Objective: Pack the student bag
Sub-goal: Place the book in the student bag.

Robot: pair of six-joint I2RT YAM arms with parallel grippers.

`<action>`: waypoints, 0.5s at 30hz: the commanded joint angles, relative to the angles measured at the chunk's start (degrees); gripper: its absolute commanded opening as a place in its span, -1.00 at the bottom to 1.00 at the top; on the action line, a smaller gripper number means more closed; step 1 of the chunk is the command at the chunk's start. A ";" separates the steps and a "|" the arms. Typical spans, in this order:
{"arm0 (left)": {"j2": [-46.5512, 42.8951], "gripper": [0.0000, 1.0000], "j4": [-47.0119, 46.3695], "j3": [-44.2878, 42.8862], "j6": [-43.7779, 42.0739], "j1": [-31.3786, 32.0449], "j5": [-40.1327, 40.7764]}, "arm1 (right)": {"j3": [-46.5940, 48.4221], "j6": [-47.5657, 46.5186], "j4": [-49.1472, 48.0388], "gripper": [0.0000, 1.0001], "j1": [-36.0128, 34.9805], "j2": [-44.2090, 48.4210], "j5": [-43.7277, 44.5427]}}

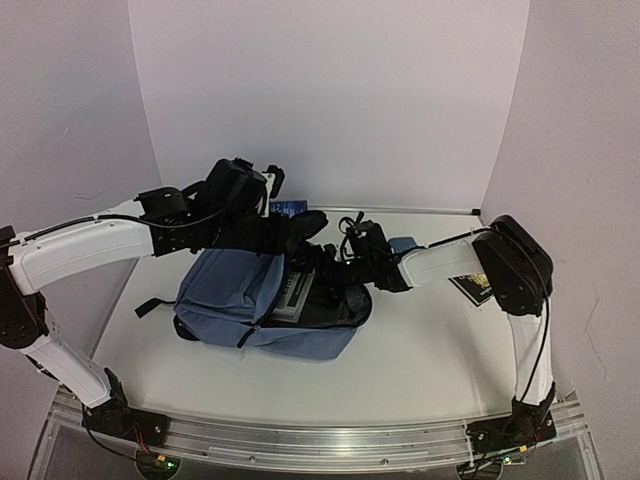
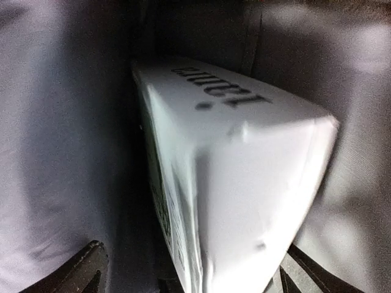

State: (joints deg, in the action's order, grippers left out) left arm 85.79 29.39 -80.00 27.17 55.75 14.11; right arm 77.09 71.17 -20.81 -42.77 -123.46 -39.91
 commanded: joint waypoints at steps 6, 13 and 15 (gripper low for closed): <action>-2.78 -1.00 -4.44 0.35 0.70 -0.29 -0.16 | -0.40 -9.72 17.07 0.61 0.14 8.77 7.16; -2.98 -1.00 -4.86 0.45 0.69 -0.27 -0.88 | 5.28 -10.23 16.41 0.40 -0.20 1.61 5.80; -3.00 -1.00 -4.86 0.58 0.73 -0.27 -0.92 | 6.51 -9.87 16.26 0.40 -0.48 0.43 6.58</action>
State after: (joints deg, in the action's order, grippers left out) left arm 85.78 28.88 -79.33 27.40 55.68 13.39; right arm 79.83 62.09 -4.89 -42.78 -119.74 -34.53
